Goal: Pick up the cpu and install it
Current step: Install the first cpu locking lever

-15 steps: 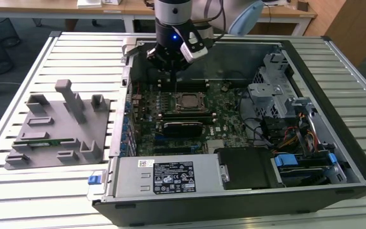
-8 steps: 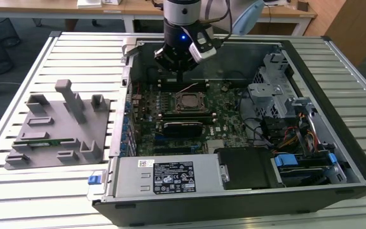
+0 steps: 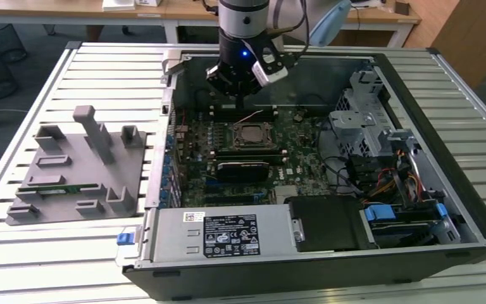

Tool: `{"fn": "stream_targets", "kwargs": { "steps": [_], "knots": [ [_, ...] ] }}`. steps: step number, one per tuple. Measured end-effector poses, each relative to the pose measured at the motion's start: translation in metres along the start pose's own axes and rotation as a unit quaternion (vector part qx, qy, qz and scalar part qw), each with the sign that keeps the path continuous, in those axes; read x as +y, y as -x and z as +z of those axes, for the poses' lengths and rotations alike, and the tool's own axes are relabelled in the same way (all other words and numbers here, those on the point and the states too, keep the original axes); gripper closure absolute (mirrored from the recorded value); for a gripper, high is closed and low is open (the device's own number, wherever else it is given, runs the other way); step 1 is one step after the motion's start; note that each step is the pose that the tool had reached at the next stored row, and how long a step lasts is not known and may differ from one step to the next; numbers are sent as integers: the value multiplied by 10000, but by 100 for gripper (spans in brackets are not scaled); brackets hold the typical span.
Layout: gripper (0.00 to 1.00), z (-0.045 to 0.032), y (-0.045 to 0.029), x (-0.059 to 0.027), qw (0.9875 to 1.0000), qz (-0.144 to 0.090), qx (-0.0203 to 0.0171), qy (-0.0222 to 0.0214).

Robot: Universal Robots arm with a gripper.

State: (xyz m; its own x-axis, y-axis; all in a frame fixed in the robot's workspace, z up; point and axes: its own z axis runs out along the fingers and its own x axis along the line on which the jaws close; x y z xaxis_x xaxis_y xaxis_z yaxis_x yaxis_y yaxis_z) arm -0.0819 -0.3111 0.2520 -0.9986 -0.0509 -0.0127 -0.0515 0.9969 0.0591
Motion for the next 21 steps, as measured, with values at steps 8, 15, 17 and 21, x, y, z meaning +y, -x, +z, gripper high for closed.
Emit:
{"fn": "stream_targets", "kwargs": {
  "steps": [8, 15, 17, 21],
  "knots": [
    [89, 38, 11, -4, 10000, -1, 2, 2],
    [89, 65, 15, -5, 10000, 1, -2, 68],
    [89, 77, 19, -6, 10000, 0, -2, 68],
    [89, 102, 41, -9, 10000, 0, -3, 68]
  ]
}}
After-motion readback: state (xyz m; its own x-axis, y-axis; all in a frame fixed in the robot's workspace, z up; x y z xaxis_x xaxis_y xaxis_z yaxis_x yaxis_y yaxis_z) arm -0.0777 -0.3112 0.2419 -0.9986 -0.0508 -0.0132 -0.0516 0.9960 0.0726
